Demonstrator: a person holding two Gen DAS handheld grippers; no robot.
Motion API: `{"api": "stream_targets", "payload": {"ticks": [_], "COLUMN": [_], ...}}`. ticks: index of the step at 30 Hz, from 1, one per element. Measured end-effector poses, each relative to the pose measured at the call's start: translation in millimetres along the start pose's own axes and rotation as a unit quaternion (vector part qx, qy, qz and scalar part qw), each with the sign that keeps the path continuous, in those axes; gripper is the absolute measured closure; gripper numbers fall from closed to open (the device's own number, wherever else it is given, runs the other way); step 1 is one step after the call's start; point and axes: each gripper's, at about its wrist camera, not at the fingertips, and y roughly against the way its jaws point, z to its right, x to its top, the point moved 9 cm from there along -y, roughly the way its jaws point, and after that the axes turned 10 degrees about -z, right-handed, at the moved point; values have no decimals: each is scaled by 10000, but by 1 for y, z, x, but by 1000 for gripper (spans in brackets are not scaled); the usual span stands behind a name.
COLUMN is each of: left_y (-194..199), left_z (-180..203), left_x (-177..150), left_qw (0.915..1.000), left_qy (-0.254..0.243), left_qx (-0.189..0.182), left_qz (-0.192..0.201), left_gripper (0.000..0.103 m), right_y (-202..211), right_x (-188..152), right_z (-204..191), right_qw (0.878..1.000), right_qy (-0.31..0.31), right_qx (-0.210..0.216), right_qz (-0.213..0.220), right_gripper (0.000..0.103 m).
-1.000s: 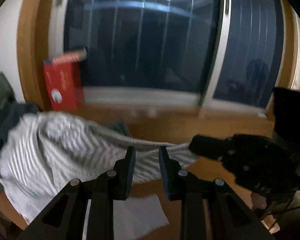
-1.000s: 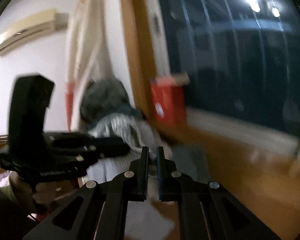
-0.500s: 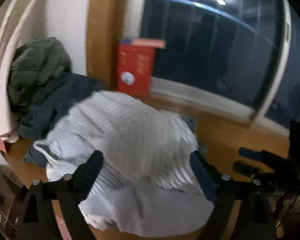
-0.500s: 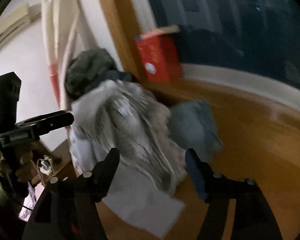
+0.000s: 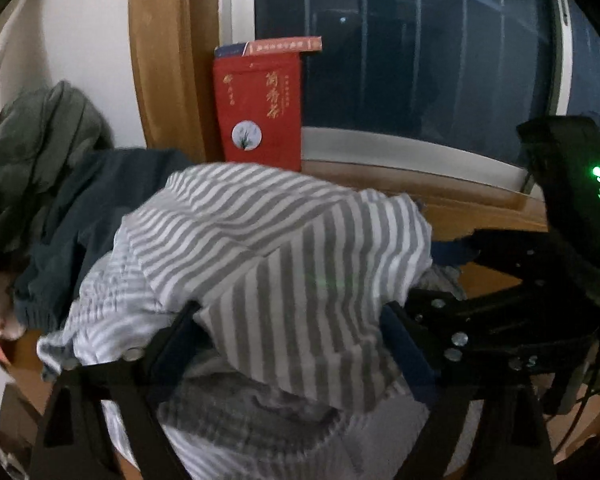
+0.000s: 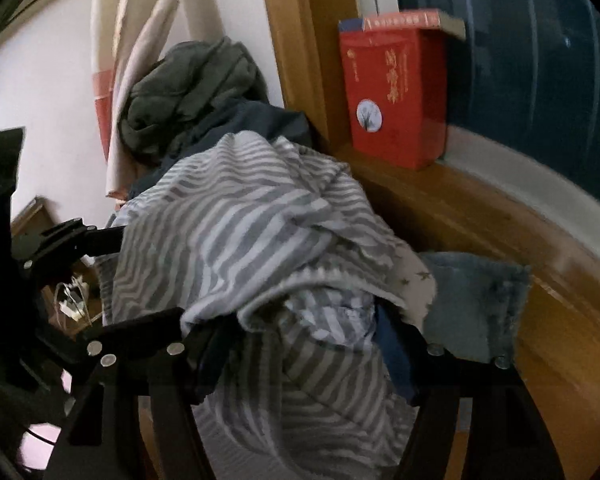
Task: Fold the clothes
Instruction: 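Lift the striped garment off the pile with both grippers and carry it to the open table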
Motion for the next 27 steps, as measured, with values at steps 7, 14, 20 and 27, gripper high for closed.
{"api": "stream_targets", "payload": {"ticks": [7, 14, 20, 27], "left_y": [30, 121, 167, 149], "left_z": [6, 98, 205, 332], "left_x": [25, 73, 83, 51], "left_qw": [9993, 9828, 9530, 9259], "left_qy": [-61, -858, -1693, -2418], "left_qx": [-250, -1016, -1907, -2680], "left_qz": [284, 1278, 1637, 1110], "left_gripper": [92, 95, 94, 92], "right_y": [36, 146, 256, 321], "right_x": [-1, 8, -29, -133], "right_z": [-14, -15, 29, 97], "right_qw": [9980, 9821, 9651, 9558], "right_qy": [-138, -301, -723, -1527], "right_qx": [272, 485, 31, -1177], "right_qz": [548, 1795, 2515, 2219], "right_gripper": [86, 89, 89, 89]}}
